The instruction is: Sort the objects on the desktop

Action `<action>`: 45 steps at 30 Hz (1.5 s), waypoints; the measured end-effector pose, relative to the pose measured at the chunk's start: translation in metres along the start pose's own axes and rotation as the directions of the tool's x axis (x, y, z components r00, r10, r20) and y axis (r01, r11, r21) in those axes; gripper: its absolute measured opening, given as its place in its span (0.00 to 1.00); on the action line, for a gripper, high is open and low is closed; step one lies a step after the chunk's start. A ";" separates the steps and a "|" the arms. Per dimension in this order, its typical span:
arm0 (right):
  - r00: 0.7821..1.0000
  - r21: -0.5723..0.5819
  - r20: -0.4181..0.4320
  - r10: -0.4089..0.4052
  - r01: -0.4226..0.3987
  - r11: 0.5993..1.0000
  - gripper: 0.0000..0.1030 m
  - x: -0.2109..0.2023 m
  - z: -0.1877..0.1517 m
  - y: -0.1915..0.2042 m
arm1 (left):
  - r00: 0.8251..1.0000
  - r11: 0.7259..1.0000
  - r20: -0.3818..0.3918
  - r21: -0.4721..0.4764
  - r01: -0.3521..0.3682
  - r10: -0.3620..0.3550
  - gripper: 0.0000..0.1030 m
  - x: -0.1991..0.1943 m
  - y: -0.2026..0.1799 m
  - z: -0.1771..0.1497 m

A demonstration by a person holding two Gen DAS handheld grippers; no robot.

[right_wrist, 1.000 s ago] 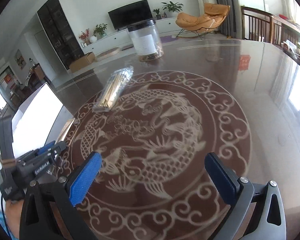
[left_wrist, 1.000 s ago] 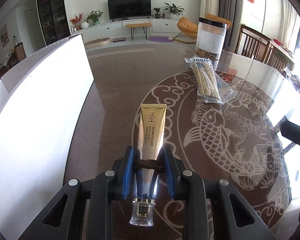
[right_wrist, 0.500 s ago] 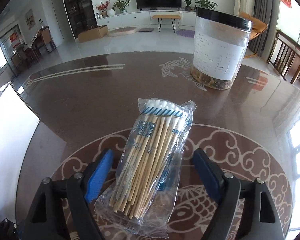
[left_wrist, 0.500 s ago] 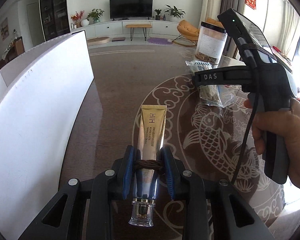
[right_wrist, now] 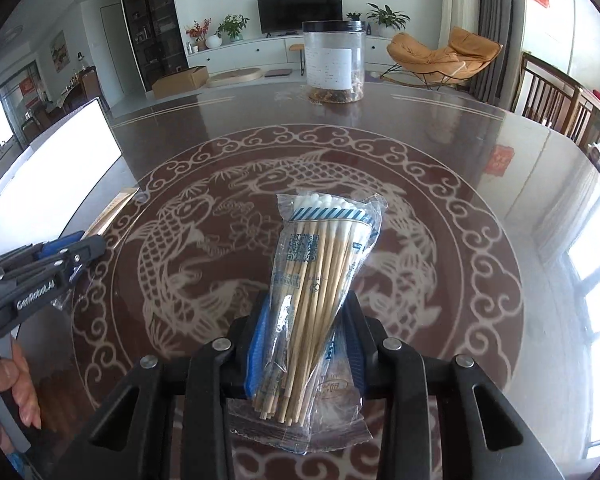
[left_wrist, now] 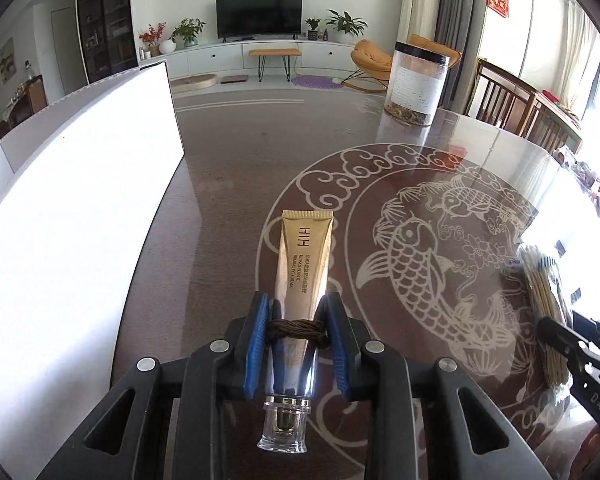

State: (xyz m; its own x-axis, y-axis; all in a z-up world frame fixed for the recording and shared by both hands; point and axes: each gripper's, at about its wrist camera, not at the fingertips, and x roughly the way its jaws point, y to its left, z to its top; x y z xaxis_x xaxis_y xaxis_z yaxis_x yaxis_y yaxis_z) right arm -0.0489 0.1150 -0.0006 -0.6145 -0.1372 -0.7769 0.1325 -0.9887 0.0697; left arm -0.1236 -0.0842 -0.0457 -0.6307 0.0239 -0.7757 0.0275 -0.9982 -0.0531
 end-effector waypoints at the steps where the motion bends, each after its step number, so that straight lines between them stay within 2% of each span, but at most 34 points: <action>1: 1.000 0.010 0.006 -0.011 0.011 1.000 0.34 -0.012 -0.013 -0.003 | 1.000 1.000 0.000 0.003 0.012 -0.012 0.28 -0.007 -0.002 -0.008; 7: 0.996 0.025 0.015 -0.093 0.092 0.995 0.34 -0.059 -0.064 -0.013 | 0.995 0.992 -0.009 0.080 0.097 -0.096 0.28 -0.049 -0.040 -0.062; 10: 0.993 0.066 0.012 -0.119 0.118 0.991 0.36 -0.066 -0.068 -0.020 | 0.997 0.991 -0.010 0.111 0.077 -0.077 0.29 -0.057 -0.051 -0.073; 12: 0.990 0.088 0.014 -0.142 0.140 0.986 0.43 -0.067 -0.069 -0.025 | 0.998 0.991 -0.011 0.122 0.060 -0.060 0.30 -0.057 -0.054 -0.073; 14: 0.990 0.098 0.007 -0.142 0.141 0.985 0.51 -0.066 -0.069 -0.027 | 0.999 0.990 -0.013 0.132 0.052 -0.051 0.38 -0.056 -0.056 -0.072; 16: 0.989 0.089 0.005 -0.147 0.146 0.985 0.57 -0.067 -0.071 -0.024 | 0.999 0.991 -0.028 0.133 0.032 -0.028 0.65 -0.052 -0.056 -0.071; 17: 0.989 0.082 0.003 -0.147 0.147 0.986 0.59 -0.066 -0.071 -0.023 | 0.999 0.992 -0.036 0.125 0.028 -0.024 0.68 -0.051 -0.056 -0.069; 24: 0.987 0.081 -0.012 -0.159 0.159 0.984 0.73 -0.063 -0.072 -0.024 | 0.999 0.991 -0.042 0.129 0.029 -0.023 0.74 -0.049 -0.056 -0.069; 26: 0.987 0.076 -0.013 -0.161 0.162 0.984 0.75 -0.063 -0.073 -0.024 | 0.999 0.990 -0.047 0.136 0.028 -0.022 0.77 -0.049 -0.057 -0.070; 28: 0.987 0.076 -0.015 -0.160 0.161 0.984 0.77 -0.062 -0.074 -0.024 | 0.998 0.991 -0.058 0.134 0.029 -0.022 0.87 -0.047 -0.057 -0.070; 34: 0.987 0.078 -0.020 -0.161 0.162 0.984 0.83 -0.061 -0.074 -0.024 | 0.998 0.991 -0.068 0.135 0.024 -0.015 0.93 -0.046 -0.058 -0.069; 36: 0.987 0.078 -0.023 -0.159 0.161 0.984 0.85 -0.061 -0.074 -0.024 | 0.996 0.991 -0.088 0.133 0.027 -0.015 1.00 -0.042 -0.058 -0.069; 45: 0.987 0.070 -0.034 -0.155 0.157 0.985 0.94 -0.059 -0.074 -0.022 | 0.996 0.991 -0.088 0.132 0.030 -0.019 1.00 -0.043 -0.058 -0.069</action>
State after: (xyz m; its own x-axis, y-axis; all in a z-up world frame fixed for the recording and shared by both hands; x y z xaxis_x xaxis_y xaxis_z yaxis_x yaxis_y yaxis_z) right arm 0.0422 0.1492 -0.0025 -0.6008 0.0196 -0.7991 -0.0200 -0.9998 -0.0095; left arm -0.0444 -0.0230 -0.0526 -0.5607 0.0472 -0.8266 -0.0945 -0.9955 0.0072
